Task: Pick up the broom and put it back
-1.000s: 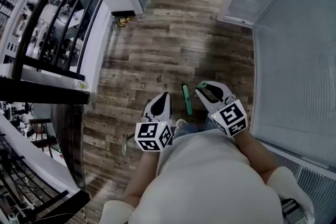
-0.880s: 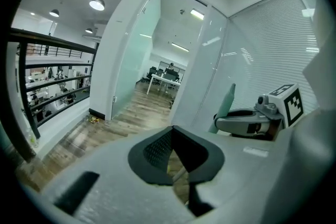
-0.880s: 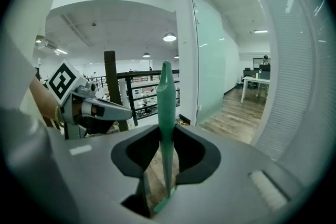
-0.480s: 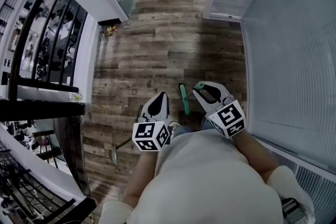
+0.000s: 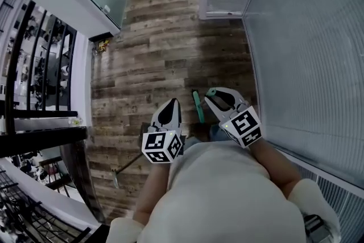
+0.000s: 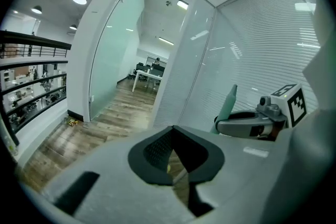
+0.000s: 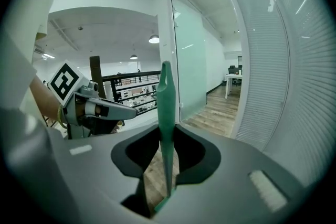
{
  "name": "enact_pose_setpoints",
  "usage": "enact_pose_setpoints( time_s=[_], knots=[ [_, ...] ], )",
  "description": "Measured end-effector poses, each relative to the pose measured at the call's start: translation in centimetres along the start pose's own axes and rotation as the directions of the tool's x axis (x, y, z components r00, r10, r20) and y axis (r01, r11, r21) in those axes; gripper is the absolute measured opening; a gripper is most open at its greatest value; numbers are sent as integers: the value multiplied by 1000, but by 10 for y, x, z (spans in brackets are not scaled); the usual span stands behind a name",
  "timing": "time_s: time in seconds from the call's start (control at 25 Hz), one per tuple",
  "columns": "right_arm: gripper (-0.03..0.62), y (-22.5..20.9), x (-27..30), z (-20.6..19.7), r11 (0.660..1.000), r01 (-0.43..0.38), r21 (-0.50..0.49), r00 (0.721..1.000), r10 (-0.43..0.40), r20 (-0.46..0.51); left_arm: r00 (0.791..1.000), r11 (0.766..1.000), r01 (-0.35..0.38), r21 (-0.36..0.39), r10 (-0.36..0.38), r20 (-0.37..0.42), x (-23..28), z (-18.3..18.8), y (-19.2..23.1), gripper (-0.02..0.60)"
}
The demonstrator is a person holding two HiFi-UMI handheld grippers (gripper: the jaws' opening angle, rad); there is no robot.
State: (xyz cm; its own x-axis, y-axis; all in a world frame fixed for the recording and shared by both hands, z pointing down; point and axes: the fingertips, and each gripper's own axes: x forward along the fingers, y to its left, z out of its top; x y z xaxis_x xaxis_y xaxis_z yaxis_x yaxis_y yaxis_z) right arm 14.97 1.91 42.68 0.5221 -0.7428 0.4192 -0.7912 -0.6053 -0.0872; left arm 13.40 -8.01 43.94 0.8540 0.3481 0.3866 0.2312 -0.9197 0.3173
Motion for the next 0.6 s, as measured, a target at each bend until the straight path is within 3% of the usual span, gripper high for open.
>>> enact_pose_setpoints(
  time_s=[0.6],
  knots=[
    [100,-120,-76,-43,981,178,80,984,-175,-38,983,983,171,61,-166,-72,99,-1,-105,6]
  ],
)
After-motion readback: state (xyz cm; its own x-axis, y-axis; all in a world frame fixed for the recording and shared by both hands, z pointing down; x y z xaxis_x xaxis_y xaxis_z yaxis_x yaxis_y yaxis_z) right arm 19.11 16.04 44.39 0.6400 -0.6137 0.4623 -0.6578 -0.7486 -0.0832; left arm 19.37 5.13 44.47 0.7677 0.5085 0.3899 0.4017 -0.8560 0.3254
